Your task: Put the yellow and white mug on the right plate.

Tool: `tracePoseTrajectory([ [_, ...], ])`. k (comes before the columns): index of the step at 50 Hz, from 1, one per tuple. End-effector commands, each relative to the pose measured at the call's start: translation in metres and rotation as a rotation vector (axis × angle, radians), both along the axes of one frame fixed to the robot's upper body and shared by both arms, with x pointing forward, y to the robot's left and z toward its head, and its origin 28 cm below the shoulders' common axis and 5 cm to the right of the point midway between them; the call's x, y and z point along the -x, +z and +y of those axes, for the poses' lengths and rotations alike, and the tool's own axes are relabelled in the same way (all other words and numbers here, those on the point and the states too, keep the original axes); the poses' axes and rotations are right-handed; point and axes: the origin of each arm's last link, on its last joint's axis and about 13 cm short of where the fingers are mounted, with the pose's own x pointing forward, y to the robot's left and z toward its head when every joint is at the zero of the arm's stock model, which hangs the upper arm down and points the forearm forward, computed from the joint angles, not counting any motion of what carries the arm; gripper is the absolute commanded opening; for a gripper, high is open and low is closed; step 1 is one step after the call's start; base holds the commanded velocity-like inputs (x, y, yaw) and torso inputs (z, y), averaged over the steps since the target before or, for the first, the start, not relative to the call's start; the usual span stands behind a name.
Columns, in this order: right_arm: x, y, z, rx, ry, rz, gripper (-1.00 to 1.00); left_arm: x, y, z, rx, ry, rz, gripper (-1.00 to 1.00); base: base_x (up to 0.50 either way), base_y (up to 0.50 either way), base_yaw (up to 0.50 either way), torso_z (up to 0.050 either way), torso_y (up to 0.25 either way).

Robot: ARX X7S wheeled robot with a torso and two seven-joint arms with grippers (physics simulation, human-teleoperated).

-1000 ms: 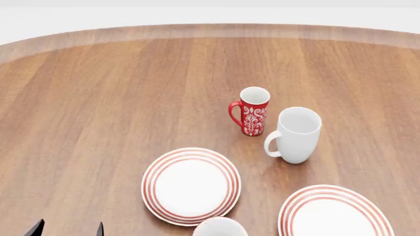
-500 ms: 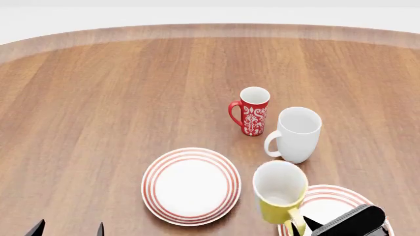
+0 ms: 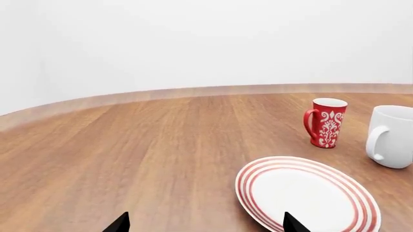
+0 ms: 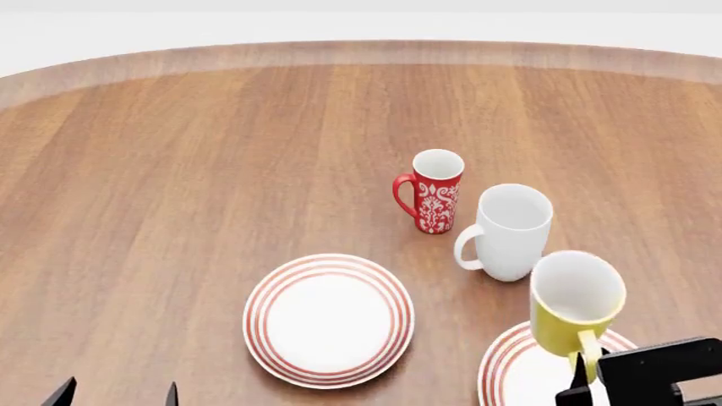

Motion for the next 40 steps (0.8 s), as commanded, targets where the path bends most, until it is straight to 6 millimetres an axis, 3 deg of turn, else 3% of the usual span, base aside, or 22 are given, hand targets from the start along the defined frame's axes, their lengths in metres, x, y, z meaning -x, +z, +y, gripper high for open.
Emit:
tracePoseTrajectory([
  [1,-0.002,0.002,-0.004,0.006,-0.081,-0.009,-1.00,0.000,0.000,0.000,0.000,-0.001,0.000,1.00,0.00,0.00,0.00,0.000,0.000],
  [40,-0.013,-0.021,-0.002,0.022,-0.074,0.047,-1.00,-0.001,-0.001,0.000,0.001,0.002,0.003,1.00,0.00,0.00,0.00,0.000,0.000],
])
